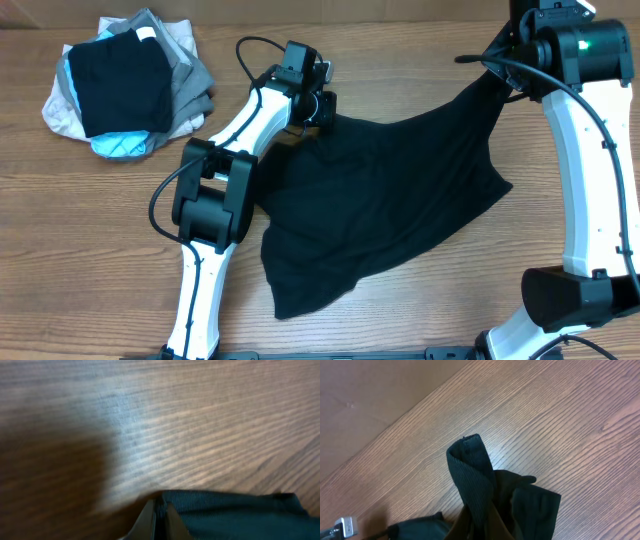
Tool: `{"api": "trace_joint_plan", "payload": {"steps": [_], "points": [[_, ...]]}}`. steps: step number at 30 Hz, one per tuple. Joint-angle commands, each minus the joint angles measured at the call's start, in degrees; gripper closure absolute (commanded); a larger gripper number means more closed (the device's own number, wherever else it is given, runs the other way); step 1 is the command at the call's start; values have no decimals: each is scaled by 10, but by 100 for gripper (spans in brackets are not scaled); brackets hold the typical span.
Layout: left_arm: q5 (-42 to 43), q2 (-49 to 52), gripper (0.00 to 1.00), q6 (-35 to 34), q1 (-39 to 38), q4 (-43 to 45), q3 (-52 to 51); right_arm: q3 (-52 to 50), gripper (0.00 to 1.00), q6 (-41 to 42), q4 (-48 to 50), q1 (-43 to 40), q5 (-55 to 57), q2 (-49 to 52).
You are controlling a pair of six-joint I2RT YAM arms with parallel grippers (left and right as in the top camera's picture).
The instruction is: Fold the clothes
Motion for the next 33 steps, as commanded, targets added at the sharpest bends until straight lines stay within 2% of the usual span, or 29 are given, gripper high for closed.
{"api": "trace_joint_plan", "payload": {"steps": [1,6,11,18,28,33], "points": [[-30,11,96,1,-2,-50,30,2,96,-2,3,0,7,-1],[-95,-47,96,10,10,-170,108,2,96,6,4,-6,7,-1],[-121,-149,96,20,14,-254,166,2,96,14,-1,-21,11,-2],[-144,-304,96,23,14,-313,177,2,96,19,-24,-33,11,-23],[-163,-408,96,7,4,-417,177,2,96,44,-62,-32,11,-143],[-263,-496,96,-21,-35,-408,177,2,96,43,-64,-32,11,-210]]}}
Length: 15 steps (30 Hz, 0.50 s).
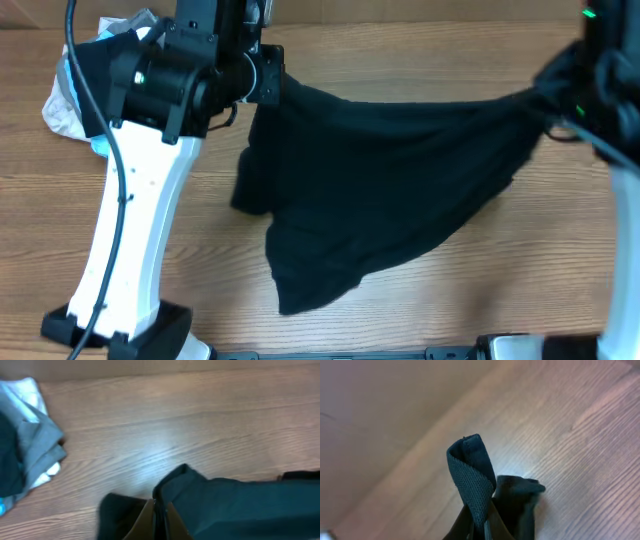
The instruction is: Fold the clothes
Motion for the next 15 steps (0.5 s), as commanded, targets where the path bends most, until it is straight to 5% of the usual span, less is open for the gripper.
{"api": "trace_joint_plan", "payload": {"steps": [1,8,15], "points": [[-102,-104,96,-34,-35,12,7,4,96,6,6,-1,10,-48],[-174,-162,96,-61,-54,44,7,4,96,5,37,-1,10,-63],[-280,-65,96,-72,-47,93,6,4,96,4,117,-2,10,18]]}}
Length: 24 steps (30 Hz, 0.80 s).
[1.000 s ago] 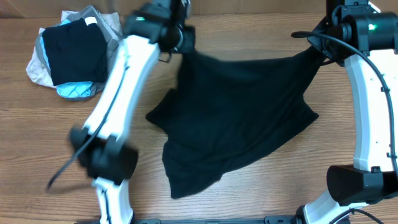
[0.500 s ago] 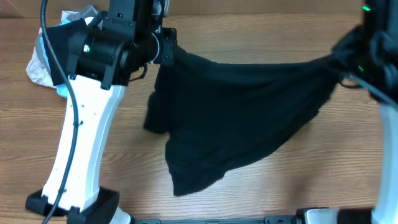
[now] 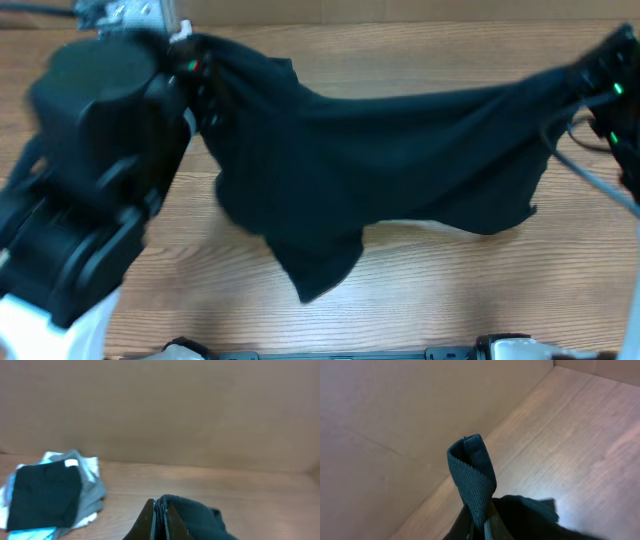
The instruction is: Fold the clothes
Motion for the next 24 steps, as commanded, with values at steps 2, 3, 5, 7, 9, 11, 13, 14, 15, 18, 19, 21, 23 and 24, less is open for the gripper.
{"api": "trace_joint_plan", "payload": {"steps": [2,3,5,7,9,11,13,14,15,18,19,21,23,24], "points": [[-87,120,96,-16,21,46,-9,3,96,-2,38,-2,10,76],[-98,149,96,-16,28,71,-9,3,96,-2,53,-2,11,95],[-105,201,96,-2,42,130,-9,3,96,-15,92,-2,10,139],[-104,260,96,19,54,191,-9,3,91,-28,125,-2,11,181],[-103,313,96,19,61,229,-9,3,73,-28,145,-2,10,223],[-108,362,75,37,68,261,-9,3,45,-28,159,-2,6,263],[-127,403,20,45,74,270,-9,3,0,-42,158,-3,6,292],[-135,414,2,47,75,266,-9,3,0,-65,152,-3,6,303],[-142,421,0,47,76,256,-9,3,0,-81,142,-3,7,309],[-143,418,0,47,76,229,-9,3,0,-92,103,-10,7,310],[-142,413,0,47,74,220,-8,3,0,-92,92,-14,6,307],[-135,393,0,47,68,185,-7,3,0,-88,65,-24,6,301],[-111,371,0,46,62,144,-7,3,0,-85,40,-36,3,294],[-92,359,0,46,59,122,-7,3,0,-85,28,-43,-2,291]]}}
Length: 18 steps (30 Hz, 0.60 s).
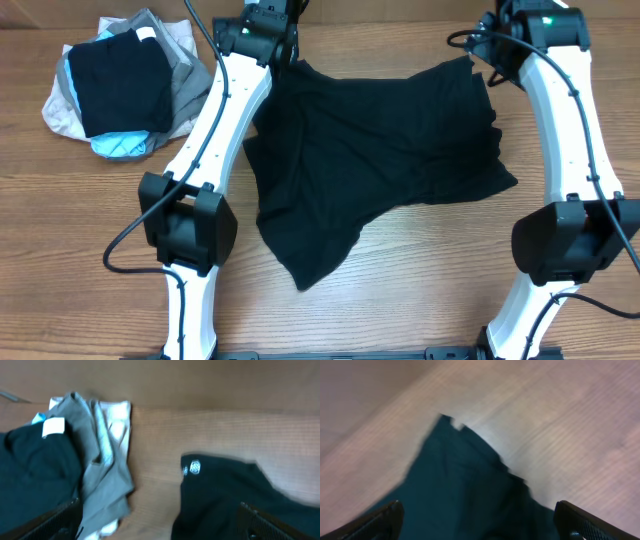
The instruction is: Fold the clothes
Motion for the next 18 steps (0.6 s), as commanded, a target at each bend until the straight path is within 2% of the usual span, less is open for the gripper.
{"api": "trace_joint_plan", "payload": {"steps": [1,6,13,18], "points": [[47,-74,0,5,-15,-49,9,7,0,-5,-27,-32,-9,-37],[165,-139,0,-23,-28,-163,9,7,0,42,-85,-75,-63,-61],[174,-219,0,-50,-50,-270,9,7,0,40,-183,-118,-121,-115],[227,-250,0,-73,-74,-363,9,6,0,33,-252,-127,-123,-137]]}}
